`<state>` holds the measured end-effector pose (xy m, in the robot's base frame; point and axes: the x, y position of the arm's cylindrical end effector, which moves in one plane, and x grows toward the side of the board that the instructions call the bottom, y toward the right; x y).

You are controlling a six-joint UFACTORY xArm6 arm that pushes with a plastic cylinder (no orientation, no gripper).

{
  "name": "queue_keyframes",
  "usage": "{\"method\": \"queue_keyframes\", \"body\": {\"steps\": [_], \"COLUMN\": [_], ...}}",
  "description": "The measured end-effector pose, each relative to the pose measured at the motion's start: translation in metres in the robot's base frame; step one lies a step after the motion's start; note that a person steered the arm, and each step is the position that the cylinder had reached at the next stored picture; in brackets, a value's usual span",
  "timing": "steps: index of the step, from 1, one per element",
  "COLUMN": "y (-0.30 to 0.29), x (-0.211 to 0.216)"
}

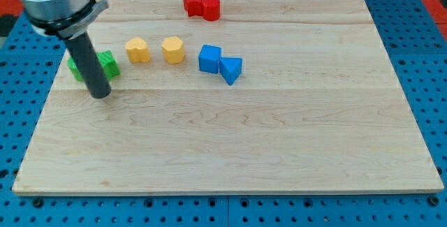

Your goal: Move the green circle into red star

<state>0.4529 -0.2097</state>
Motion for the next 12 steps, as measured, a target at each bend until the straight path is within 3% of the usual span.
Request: {"method": "queue_keyframes", "body": {"steps": [5,6,9,10,12], "y": [-0.058,-0.059,0.052,0.037,0.033], "x": [-0.005,-0.034,-0.083,-0.102,-0.052]}}
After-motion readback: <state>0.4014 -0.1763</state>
